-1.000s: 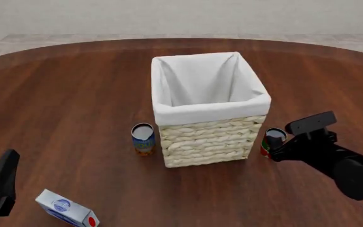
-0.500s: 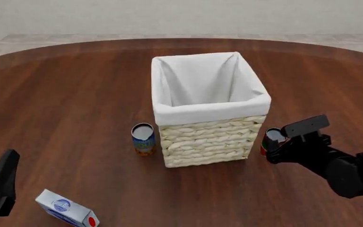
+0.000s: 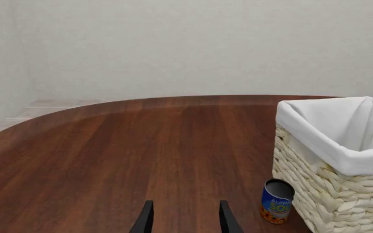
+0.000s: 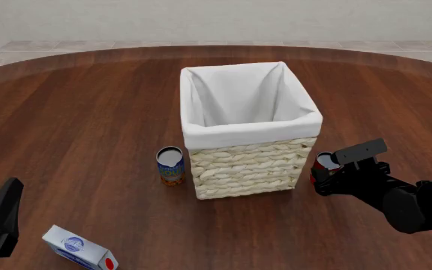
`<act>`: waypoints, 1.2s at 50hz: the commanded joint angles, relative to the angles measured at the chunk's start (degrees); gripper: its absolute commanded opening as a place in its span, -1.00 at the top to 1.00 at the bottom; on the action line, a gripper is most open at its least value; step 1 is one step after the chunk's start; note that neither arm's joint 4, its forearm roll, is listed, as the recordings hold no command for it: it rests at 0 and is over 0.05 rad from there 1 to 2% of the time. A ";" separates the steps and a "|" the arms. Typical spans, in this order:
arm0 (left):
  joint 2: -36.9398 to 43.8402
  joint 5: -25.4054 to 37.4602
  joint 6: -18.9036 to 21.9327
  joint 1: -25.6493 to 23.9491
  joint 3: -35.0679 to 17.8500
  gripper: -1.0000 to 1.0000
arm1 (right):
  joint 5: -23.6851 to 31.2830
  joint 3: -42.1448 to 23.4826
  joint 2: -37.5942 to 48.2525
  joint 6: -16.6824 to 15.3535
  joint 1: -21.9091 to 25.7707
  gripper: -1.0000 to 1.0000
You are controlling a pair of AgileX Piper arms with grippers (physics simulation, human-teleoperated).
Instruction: Pick up the tomato sauce, and put it in the basket.
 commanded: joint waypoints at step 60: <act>0.00 0.00 0.00 0.00 0.00 -1.00 | 3.74 -0.18 -7.55 -1.44 -3.00 1.00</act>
